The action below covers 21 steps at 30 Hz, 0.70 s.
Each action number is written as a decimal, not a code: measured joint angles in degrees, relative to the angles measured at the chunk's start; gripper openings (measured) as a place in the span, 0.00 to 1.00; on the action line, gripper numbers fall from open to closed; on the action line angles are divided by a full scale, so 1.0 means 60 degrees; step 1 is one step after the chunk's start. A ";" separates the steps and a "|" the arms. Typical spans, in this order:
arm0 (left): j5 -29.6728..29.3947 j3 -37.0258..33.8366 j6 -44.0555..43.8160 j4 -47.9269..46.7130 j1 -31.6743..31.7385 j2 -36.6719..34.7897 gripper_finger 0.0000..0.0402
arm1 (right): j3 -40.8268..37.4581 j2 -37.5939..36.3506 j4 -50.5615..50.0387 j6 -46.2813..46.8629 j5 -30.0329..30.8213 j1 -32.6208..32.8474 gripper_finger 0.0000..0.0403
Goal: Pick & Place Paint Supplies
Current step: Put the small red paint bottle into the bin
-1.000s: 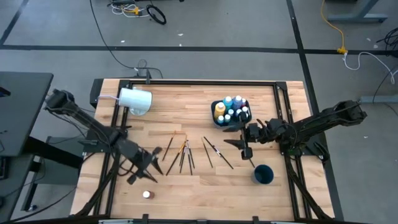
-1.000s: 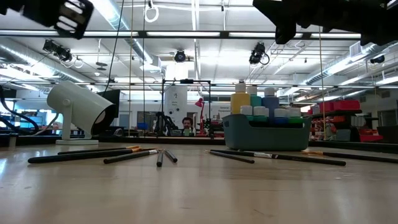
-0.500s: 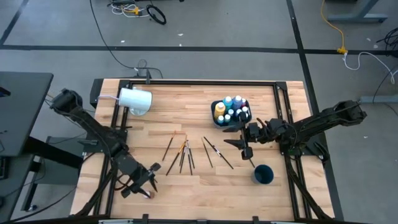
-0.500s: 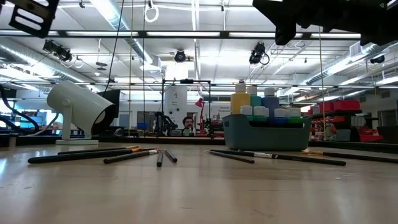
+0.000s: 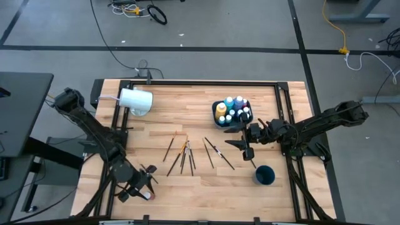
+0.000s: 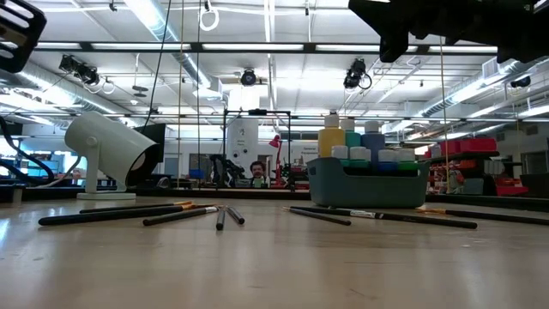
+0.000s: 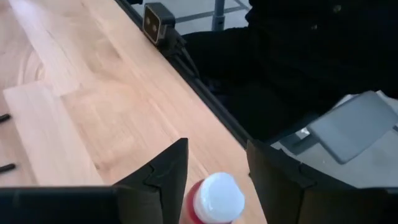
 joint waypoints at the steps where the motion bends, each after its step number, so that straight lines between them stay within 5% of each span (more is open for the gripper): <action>1: -0.0062 0.0000 0.0046 -0.0065 -0.0037 0.0000 0.44 | 0.0000 0.0000 0.0000 0.0000 0.0000 0.0000 0.46; 21: -0.0311 0.0007 -0.0464 0.0848 -0.0517 0.1410 0.47 | 0.0004 0.0000 -0.0015 -0.0007 -0.0007 0.0000 0.46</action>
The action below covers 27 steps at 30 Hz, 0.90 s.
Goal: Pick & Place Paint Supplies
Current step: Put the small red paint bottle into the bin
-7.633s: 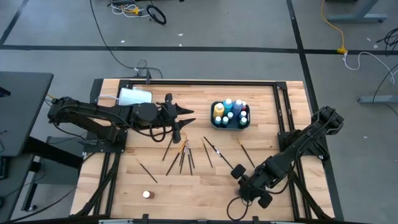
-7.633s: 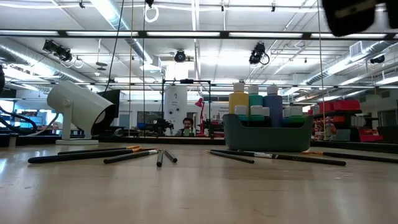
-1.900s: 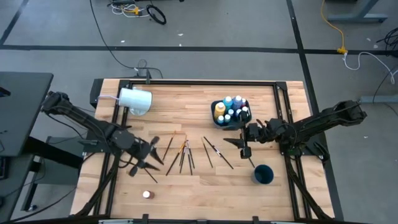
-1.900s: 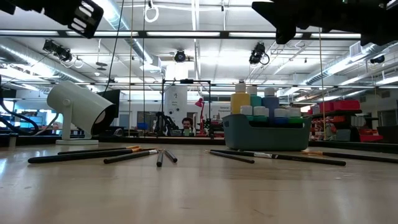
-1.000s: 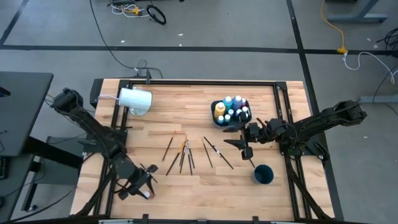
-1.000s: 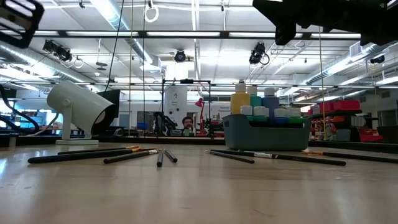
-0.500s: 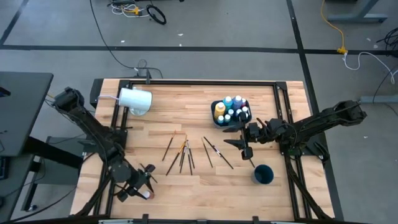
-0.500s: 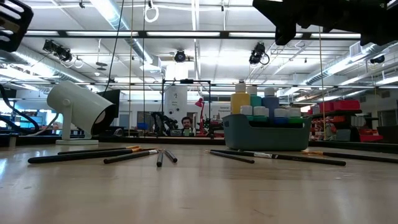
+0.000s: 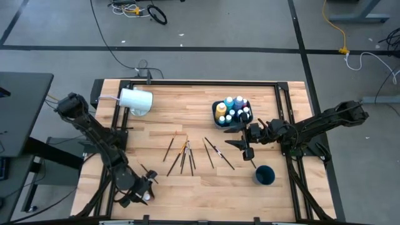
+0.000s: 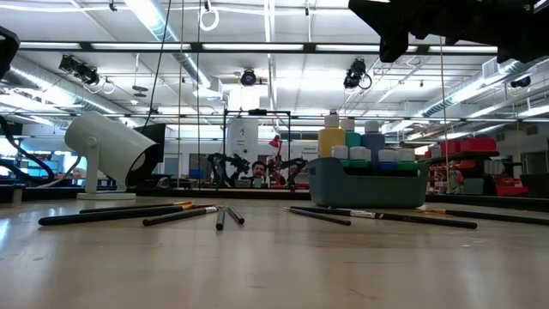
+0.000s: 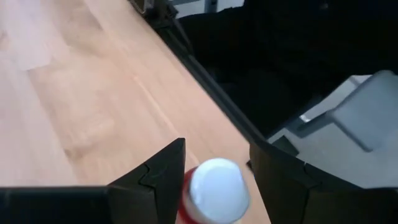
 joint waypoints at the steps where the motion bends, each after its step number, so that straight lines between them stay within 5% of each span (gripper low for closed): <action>1: -0.0142 0.0000 0.0034 -0.0090 -0.0026 0.0000 0.47 | 0.0000 0.0000 0.0000 0.0000 0.0000 0.0000 0.46; 11: -0.0666 0.0007 0.0880 -0.0479 -0.0108 -0.0018 0.32 | 0.0000 0.0000 0.0000 0.0000 0.0004 0.0000 0.46; 21: -0.2404 -0.0011 0.5415 0.1108 0.0642 -0.0751 0.31 | 0.0004 0.0000 0.0062 -0.0004 0.0018 0.0000 0.46; 27: -0.1262 0.0034 0.7716 0.2843 0.2212 -0.1353 0.31 | 0.0004 0.0002 0.0042 -0.0145 0.0018 0.0000 0.46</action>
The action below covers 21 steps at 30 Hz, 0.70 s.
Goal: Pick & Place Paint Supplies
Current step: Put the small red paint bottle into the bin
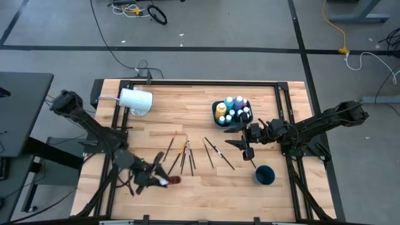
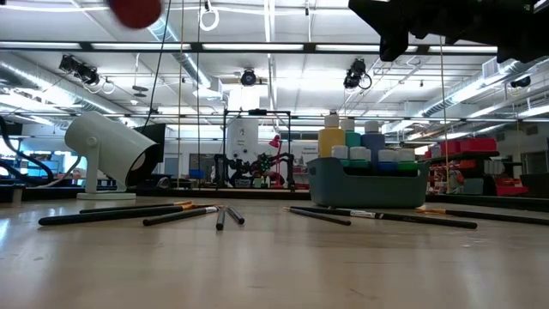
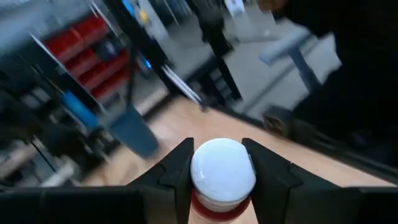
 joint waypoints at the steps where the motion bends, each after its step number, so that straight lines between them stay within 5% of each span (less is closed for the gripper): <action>1: 0.0223 0.0068 0.0080 0.0131 0.0293 -0.0004 0.31 | 0.0000 0.0001 -0.0026 -0.0086 -0.0002 0.0000 0.46; 12: 0.1465 0.1927 -0.0773 0.0298 0.4075 0.0918 0.31 | 0.0004 0.0005 -0.0799 -0.0879 0.0025 -0.0015 0.48; 17: 0.2554 0.2968 -0.2340 0.0133 0.5322 0.2456 0.32 | 0.0006 0.0004 -0.1292 -0.1353 0.0450 -0.0013 0.57; 21: 0.2208 0.3734 -0.2496 0.0079 0.5713 0.3723 0.32 | 0.0007 0.0001 -0.1738 -0.1262 0.0749 -0.0015 0.62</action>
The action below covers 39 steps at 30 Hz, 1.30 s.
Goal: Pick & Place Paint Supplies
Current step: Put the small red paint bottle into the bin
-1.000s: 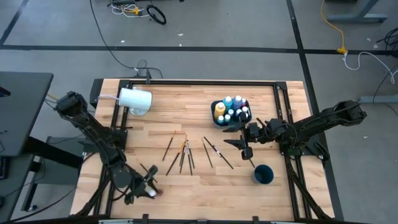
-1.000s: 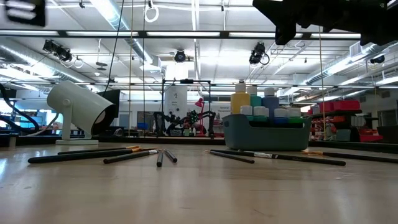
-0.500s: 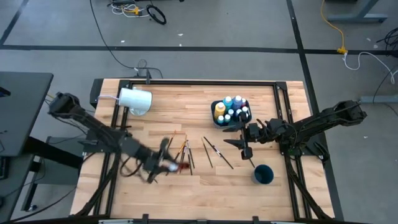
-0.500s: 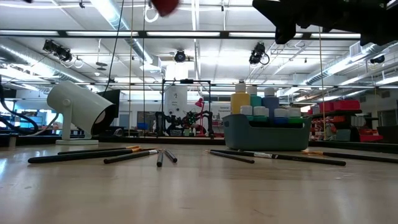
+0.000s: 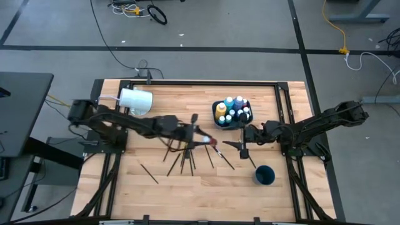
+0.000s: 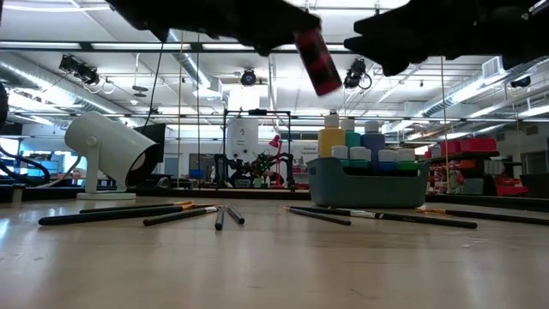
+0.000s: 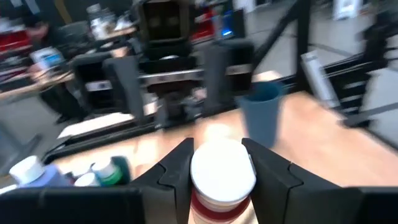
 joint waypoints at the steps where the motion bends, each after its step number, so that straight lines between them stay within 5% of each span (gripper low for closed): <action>1: -0.0242 0.0153 -0.0033 -0.0042 0.0060 0.0236 0.32 | 0.0000 0.0000 -0.0180 0.0165 -0.0015 0.0000 0.63; 14: -0.0928 0.1544 -0.0813 -0.0878 0.0177 0.1080 0.32 | 0.0359 0.0008 -0.1409 0.1408 -0.0149 -0.0310 0.64; 26: -0.1013 0.1574 -0.0788 -0.1227 0.0176 0.1076 0.32 | 0.2349 0.2037 -0.2683 0.1089 0.0134 -0.0302 0.63; 39: -0.1463 0.1558 -0.0793 -0.1761 0.0126 0.1073 0.32 | 0.2419 0.2131 -0.3303 0.1023 0.0279 -0.0302 0.38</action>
